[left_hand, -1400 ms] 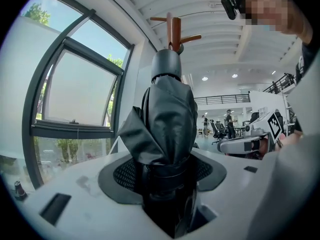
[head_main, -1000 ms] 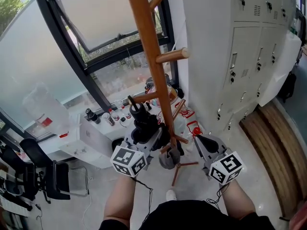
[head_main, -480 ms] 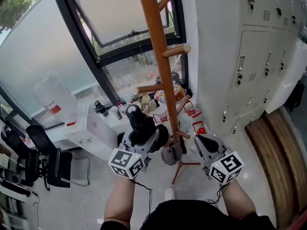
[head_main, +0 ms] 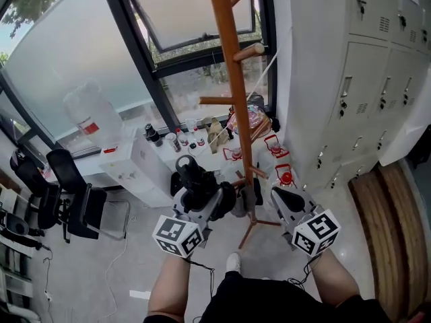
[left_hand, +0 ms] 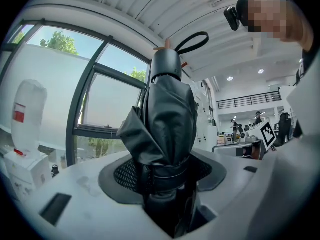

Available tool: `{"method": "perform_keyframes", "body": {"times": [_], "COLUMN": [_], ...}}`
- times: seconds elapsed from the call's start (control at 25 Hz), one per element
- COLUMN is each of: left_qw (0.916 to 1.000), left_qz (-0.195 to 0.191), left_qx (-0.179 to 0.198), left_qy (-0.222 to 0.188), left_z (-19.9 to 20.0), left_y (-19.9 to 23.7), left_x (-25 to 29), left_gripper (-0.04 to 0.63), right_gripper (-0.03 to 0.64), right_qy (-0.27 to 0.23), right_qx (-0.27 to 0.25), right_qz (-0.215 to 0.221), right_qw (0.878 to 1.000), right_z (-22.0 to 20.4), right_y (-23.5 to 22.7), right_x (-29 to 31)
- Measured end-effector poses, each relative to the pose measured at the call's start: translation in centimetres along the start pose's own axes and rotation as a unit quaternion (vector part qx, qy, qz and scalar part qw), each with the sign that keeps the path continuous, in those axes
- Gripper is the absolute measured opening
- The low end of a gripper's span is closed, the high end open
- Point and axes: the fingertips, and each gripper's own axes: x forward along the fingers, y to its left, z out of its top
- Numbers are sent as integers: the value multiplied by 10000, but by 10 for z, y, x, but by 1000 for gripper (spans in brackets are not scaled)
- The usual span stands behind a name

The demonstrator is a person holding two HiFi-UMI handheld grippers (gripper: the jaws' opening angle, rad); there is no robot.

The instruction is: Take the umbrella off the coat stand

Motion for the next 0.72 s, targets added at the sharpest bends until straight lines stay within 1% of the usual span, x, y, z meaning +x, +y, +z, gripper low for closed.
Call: {"method": "perform_keyframes", "body": {"times": [0.16,0.36,0.52,0.72], "left_qw": [9997,9987,9983,9978], "left_qz": [204,370,361,263], "left_qx": [-111,-229,-324,-463], "left_qy": [106,249,338,395], "left_z": [-16,-35,-47,-57], "left_y": [-22,-48,-65,-74], "left_x": [-32,-67,-88,-113], "left_gripper": [250,249,249,249], "right_gripper": [52,52,52,52], "right_qy": [100,221,272,319], "right_qx": [30,104,171,202], "right_qz": [195,395,467,448], "right_qw": [9998,9989,9984,9983], "right_z": [-10,-25,-34,-41], "right_y": [15,32,47,69], "right_x": [-17,-32,-39,-38]}}
